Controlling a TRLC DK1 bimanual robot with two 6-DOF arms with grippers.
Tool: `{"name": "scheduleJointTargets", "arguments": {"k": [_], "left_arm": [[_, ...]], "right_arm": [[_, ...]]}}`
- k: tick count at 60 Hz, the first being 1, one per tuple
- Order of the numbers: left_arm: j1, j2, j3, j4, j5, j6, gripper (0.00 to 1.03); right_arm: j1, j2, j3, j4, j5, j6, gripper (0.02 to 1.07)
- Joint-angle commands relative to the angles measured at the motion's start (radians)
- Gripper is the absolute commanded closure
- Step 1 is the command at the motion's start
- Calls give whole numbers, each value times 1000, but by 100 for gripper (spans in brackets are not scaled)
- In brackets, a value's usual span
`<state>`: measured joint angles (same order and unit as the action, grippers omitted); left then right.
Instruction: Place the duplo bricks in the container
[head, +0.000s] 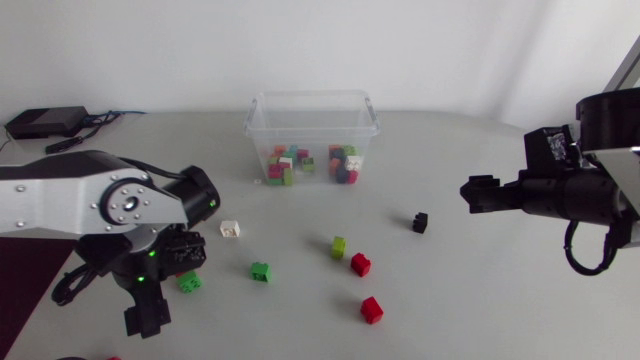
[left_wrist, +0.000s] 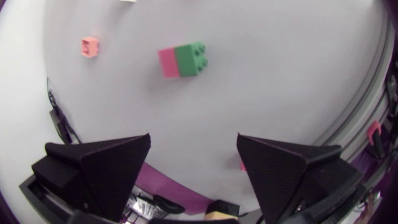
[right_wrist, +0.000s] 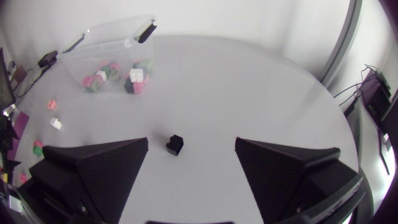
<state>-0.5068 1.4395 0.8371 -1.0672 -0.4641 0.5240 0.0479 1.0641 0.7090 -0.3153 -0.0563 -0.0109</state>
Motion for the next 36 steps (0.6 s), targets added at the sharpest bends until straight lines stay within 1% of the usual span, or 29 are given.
{"name": "scheduleJointTargets", "arguments": {"k": [1,9,14,16,19,21,23,28,36], "left_arm": [[-26,84,-26,-43,-22,7,7],[-39,206,-29,-71,-30,-22,7],[-65,266,-46,-83,-28,-65,8],[-68,289,-53,-80,-28,-81,8],[-82,320,-66,-76,-27,-110,9],[-88,340,-69,-76,-16,-122,10],[-95,355,-78,-76,-15,-133,10],[-111,392,-109,-68,-11,-156,11],[-134,437,-165,-39,-11,-186,11]], "right_arm": [[-17,48,37,-5,-10,-14,6],[-23,100,92,-31,-8,-14,6],[-22,154,172,-126,-13,-73,6],[-23,178,199,-159,-34,-83,6],[-40,197,221,-162,-86,-84,6],[-46,209,237,-168,-103,-83,6],[-45,215,250,-174,-102,-92,6],[-43,218,247,-140,-103,-124,6],[-42,254,296,-166,-105,-124,6]]}}
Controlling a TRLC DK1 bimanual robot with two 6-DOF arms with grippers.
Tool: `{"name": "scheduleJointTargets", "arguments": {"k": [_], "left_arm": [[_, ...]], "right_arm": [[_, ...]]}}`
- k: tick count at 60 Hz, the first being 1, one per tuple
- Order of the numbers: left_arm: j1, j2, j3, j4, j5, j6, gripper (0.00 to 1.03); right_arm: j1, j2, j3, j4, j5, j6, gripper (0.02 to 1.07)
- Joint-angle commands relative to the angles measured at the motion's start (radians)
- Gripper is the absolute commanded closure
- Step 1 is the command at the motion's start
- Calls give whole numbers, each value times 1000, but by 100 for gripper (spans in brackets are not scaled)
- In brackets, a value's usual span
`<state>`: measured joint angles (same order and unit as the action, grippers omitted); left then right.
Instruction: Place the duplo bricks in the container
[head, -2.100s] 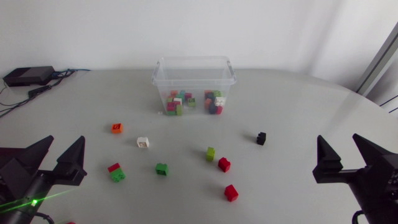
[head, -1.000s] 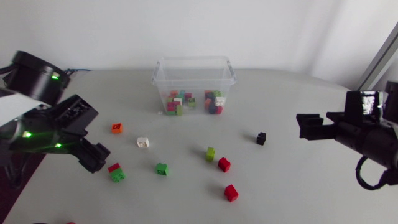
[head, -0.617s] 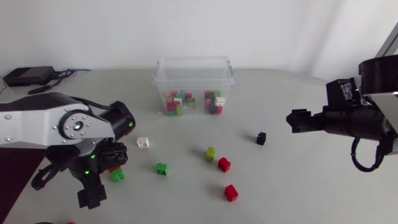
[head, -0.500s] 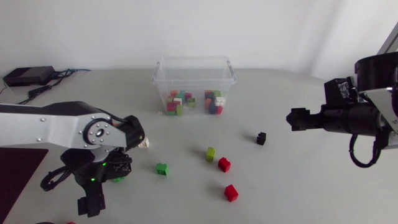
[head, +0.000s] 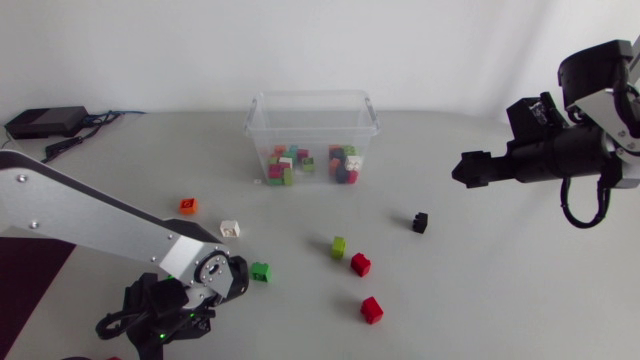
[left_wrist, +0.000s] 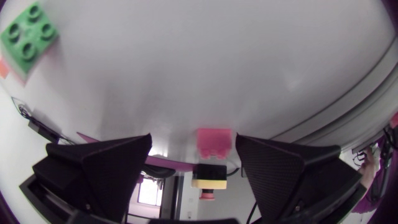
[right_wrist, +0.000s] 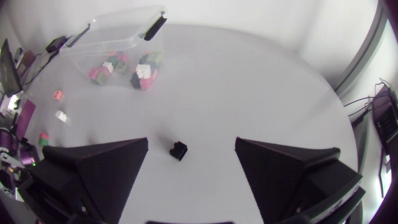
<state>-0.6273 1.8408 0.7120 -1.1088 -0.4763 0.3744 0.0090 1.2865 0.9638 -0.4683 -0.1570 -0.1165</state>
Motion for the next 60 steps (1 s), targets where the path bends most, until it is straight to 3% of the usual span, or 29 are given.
{"name": "scheduleJointTargets", "arguments": {"k": [1,13,17,21,26,33,42,60], "left_arm": [[-20,44,-51,7,1,-43,11],[-26,74,-92,37,1,-68,17],[-18,95,-109,73,1,-68,33],[6,95,-111,107,2,-58,64],[35,75,-115,132,33,-14,74],[51,8,-100,127,34,32,77],[51,-156,0,73,54,78,79],[63,-305,276,107,219,97,79]], "right_arm": [[-3,34,44,-16,-4,-20,6],[-4,50,55,-16,-15,-29,6],[-6,37,52,-21,-33,-32,6],[-6,19,46,-18,-33,-45,6],[0,7,36,-15,-32,-61,6],[3,-6,-7,59,-65,-87,6],[11,80,42,34,-70,-87,7],[101,307,135,-43,-41,-43,7]]}}
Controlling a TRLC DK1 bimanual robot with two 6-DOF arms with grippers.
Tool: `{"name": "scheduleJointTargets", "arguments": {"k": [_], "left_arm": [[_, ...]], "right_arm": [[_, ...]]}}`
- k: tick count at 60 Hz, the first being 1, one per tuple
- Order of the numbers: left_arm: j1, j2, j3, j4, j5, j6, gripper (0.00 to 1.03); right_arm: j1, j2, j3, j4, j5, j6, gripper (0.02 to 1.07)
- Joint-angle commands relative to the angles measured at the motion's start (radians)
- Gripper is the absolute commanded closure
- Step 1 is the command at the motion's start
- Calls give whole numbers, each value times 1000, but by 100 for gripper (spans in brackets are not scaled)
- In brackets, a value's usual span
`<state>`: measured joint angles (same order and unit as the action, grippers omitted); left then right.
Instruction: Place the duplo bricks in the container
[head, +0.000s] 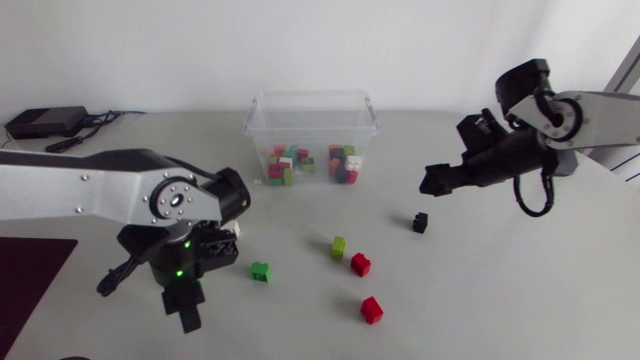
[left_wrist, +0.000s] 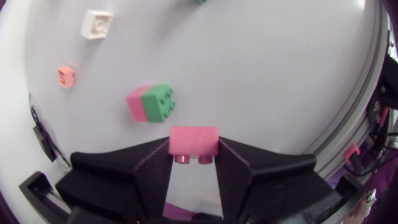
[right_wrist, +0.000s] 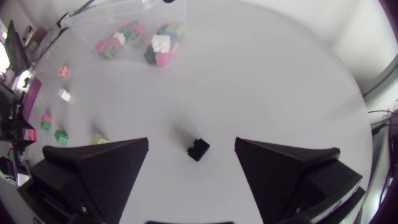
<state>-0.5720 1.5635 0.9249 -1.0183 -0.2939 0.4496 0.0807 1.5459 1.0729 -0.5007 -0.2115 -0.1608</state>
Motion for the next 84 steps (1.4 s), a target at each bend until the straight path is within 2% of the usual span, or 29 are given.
{"name": "scheduleJointTargets", "arguments": {"k": [1,10,14,17,27,34,48,55,61,64,69,77,84], "left_arm": [[9,-29,72,23,42,20,79],[14,-36,152,93,93,-5,79],[15,-36,193,147,119,-37,78],[14,-36,223,179,136,-58,78],[57,-26,322,285,199,-135,78],[81,-8,367,400,216,-183,78],[119,38,405,604,243,-273,78],[143,78,427,710,260,-322,78],[147,90,431,791,263,-351,78],[149,101,437,834,268,-364,78],[156,116,457,868,272,-390,78],[170,156,503,903,277,-416,78],[172,194,549,913,277,-431,78]], "right_arm": [[34,60,27,-4,27,-17,7],[24,175,62,11,1,-203,7],[-25,235,88,-18,-78,-358,7],[-55,270,104,-16,-85,-433,7],[-134,338,148,-22,-135,-684,7],[-151,408,223,-177,-163,-801,7],[-121,401,185,-191,-167,-879,8],[-108,407,183,-174,-167,-881,14],[-96,414,180,-170,-167,-879,23],[-91,425,180,-167,-167,-881,32],[-90,431,176,-162,-166,-885,41],[-78,433,156,-145,-161,-885,61],[-70,442,148,-136,-160,-881,63]]}}
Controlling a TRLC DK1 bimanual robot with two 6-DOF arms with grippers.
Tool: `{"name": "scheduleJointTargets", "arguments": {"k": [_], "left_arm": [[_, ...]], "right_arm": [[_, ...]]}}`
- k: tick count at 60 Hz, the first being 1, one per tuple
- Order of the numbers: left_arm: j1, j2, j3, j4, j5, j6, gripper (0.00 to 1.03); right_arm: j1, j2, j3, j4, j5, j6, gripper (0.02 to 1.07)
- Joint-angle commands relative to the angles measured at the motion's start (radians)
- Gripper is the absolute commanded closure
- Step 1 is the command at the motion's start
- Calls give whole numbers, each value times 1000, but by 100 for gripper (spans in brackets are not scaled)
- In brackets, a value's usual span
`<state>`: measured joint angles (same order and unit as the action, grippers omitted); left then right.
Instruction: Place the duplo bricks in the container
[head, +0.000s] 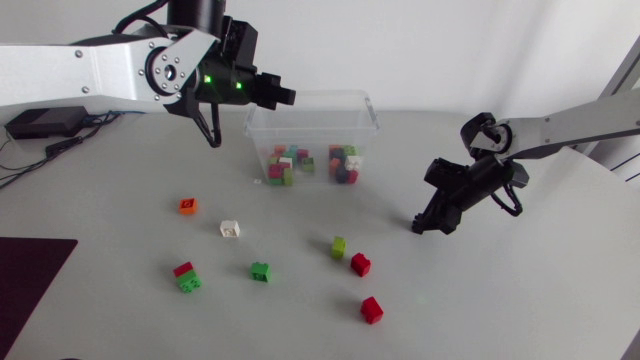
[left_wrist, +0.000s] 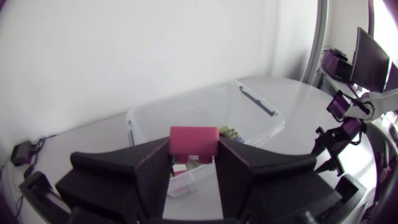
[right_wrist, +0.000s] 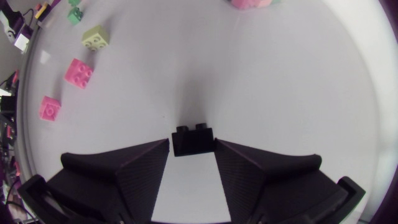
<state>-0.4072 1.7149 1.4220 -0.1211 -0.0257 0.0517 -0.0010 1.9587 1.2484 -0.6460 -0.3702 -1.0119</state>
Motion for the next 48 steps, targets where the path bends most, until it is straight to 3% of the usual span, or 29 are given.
{"name": "scheduleJointTargets", "arguments": {"k": [1,16,42,45,48], "left_arm": [[5,49,61,14,9,-35,78],[2,166,239,-84,18,-42,78],[18,296,387,-137,20,-47,75],[19,307,391,-137,18,-49,73],[19,313,396,-135,18,-49,63]], "right_arm": [[13,32,-27,14,2,-28,63],[27,45,-27,14,8,-13,74],[70,-161,-144,-14,-1,3,75],[82,-187,-162,-15,1,7,75],[87,-205,-172,-17,1,10,75]]}}
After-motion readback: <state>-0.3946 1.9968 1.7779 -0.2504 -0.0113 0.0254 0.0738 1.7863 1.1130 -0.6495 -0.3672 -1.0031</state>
